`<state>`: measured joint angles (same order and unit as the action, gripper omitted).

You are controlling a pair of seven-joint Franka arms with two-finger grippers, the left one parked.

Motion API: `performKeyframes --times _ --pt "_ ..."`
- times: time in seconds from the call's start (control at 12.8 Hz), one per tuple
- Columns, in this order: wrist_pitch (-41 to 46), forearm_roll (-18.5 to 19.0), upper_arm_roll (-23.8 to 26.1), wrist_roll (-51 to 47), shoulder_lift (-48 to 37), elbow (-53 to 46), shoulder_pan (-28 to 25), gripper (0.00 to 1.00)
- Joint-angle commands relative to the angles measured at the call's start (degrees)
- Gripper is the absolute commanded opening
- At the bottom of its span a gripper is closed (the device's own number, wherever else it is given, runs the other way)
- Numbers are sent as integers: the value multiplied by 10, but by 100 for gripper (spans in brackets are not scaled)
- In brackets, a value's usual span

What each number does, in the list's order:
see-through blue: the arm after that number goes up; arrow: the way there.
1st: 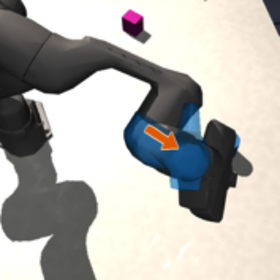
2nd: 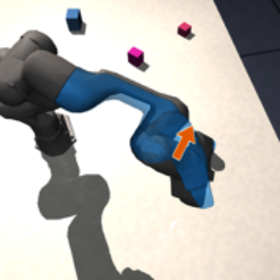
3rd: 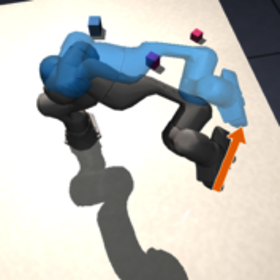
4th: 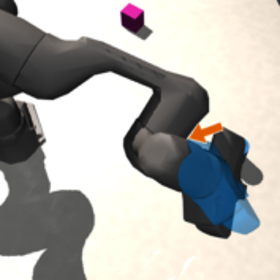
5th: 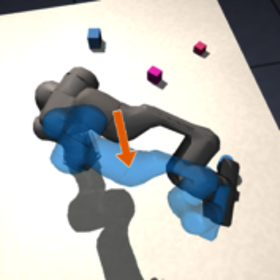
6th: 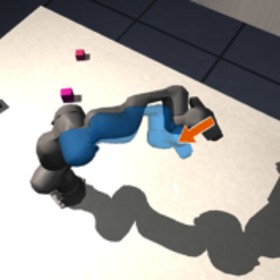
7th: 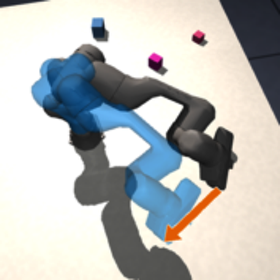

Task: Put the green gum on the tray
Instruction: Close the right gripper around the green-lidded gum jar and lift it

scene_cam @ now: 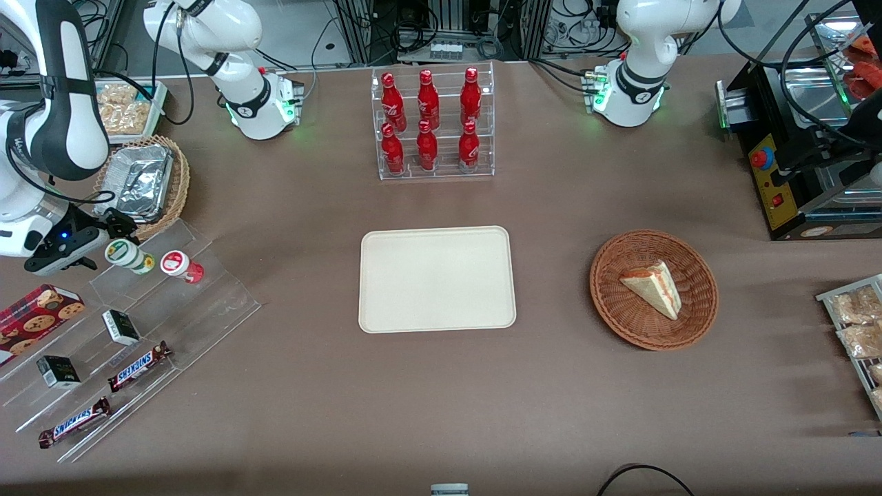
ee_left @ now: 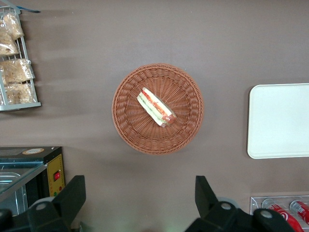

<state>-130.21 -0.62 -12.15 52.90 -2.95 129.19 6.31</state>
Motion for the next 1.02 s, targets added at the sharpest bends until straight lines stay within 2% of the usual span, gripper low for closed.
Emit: performKeyframes --times 0.0,0.47,0.55,0.7,0.86,0.94 --pt "-19 -6 -2 11 -10 18 0 100" --pt "-20 -7 -2 11 -4 17 -4 95" --pt "-21 -9 -2 10 -1 17 -5 82" --pt "-22 -9 -2 9 1 15 -5 26" --pt "-16 -9 -1 9 6 7 -6 0" --pt "-13 -9 0 10 7 2 -6 0"
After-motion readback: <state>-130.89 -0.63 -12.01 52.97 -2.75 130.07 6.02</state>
